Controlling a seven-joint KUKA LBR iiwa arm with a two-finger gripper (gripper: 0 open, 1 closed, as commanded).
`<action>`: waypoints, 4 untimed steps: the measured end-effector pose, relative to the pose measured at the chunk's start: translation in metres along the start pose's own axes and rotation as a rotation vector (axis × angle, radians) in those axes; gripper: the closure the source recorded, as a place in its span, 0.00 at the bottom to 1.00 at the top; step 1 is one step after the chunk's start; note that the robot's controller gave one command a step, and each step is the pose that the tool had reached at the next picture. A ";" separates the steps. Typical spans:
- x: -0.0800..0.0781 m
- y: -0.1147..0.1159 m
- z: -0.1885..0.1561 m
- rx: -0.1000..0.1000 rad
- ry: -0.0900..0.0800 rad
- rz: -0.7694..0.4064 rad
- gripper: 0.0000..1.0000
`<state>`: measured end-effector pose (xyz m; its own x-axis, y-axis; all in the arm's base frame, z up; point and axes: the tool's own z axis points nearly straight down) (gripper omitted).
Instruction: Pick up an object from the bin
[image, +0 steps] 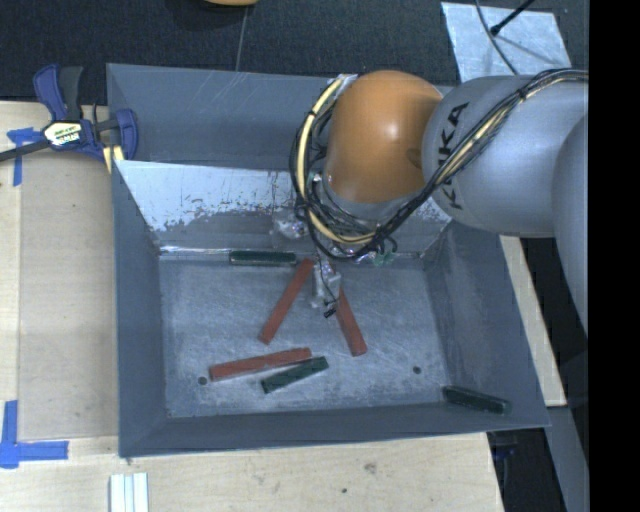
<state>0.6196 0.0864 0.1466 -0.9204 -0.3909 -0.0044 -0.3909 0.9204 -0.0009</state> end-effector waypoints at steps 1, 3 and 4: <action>-0.007 0.013 0.073 0.000 -0.003 -0.077 0.00; -0.014 0.010 0.074 -0.002 -0.004 -0.324 1.00; -0.016 0.010 0.047 0.000 -0.001 -0.320 1.00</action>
Offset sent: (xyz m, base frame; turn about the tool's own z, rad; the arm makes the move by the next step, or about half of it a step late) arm 0.0073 0.0143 -0.0766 -0.3281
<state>0.6305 0.1015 0.0998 -0.7508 -0.6606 -0.0054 -0.6606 0.7508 -0.0020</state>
